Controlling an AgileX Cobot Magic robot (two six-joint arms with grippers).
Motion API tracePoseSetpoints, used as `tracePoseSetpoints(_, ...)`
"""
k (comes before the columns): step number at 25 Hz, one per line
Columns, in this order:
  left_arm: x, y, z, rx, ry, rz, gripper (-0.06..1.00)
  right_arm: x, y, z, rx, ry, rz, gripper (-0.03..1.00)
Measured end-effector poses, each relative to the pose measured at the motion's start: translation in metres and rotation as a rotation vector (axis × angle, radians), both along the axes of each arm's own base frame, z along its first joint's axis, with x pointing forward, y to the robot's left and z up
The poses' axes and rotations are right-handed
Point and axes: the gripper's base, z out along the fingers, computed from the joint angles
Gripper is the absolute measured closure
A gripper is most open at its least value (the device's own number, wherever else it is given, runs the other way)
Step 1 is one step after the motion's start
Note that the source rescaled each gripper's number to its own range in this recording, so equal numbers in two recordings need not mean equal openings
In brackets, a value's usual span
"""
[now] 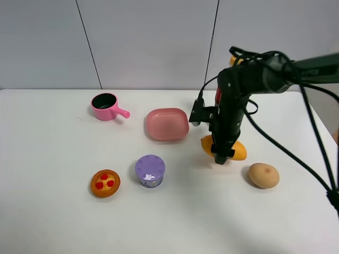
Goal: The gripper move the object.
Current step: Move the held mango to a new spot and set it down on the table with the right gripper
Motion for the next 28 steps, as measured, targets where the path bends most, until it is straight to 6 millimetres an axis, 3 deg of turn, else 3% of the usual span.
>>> tracePoseSetpoints(5, 0.0, 0.0, 0.0, 0.001, 0.0, 0.001, -0.06, -0.019, 0.012, 0.079, 0.121, -0.166, -0.074, 0.94)
tracePoseSetpoints(9, 0.0, 0.0, 0.0, 0.001, 0.0, 0.001, -0.06, -0.037, 0.057, 0.121, 0.184, -0.211, -0.058, 0.94)
tracePoseSetpoints(13, 0.0, 0.0, 0.0, 0.001, 0.0, 0.001, -0.06, -0.039, 0.111, 0.143, 0.278, -0.251, -0.07, 0.94)
tracePoseSetpoints(17, 0.0, 0.0, 0.0, 0.001, 0.0, 0.001, -0.06, -0.022, 0.147, 0.145, 0.338, -0.235, -0.157, 0.94)
tracePoseSetpoints(22, 0.0, 0.0, 0.0, 0.001, 0.0, 0.001, -0.06, -0.004, 0.186, 0.117, 0.344, -0.17, -0.175, 0.94)
tracePoseSetpoints(28, 0.0, 0.0, 0.0, 0.001, 0.0, 0.001, -0.06, -0.006, 0.23, 0.075, 0.342, -0.136, -0.12, 0.94)
